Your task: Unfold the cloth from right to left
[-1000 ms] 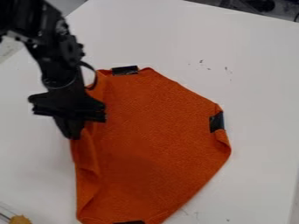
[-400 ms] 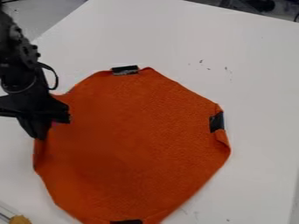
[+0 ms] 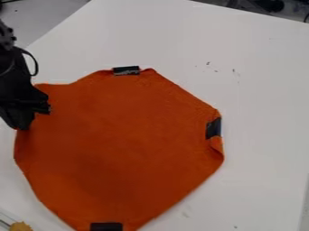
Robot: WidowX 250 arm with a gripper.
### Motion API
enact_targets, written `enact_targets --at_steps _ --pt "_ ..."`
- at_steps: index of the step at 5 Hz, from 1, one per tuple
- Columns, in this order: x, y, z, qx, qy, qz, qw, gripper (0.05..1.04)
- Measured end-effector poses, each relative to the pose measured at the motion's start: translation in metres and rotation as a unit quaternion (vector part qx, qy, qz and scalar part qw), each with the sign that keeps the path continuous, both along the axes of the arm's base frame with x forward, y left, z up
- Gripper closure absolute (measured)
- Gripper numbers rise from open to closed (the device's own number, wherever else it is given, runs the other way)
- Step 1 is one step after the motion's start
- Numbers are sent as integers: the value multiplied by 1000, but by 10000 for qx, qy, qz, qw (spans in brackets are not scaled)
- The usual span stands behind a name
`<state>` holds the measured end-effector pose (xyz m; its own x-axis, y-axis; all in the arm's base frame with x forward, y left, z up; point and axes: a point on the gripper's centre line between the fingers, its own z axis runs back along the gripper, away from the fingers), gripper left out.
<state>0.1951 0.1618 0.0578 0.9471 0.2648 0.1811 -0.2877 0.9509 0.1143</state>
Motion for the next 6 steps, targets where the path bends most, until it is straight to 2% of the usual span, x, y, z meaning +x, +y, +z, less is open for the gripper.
enact_targets --at_steps 1,2,3,4,6 --pt "1 8 4 68 -60 -102 9999 547" --pt "-4 18 9 100 -2 -134 9999 244" --pt "-4 20 21 165 123 -314 9993 75" --pt "6 5 23 156 149 -552 9982 77" --pt "6 5 23 157 139 -530 9984 83"
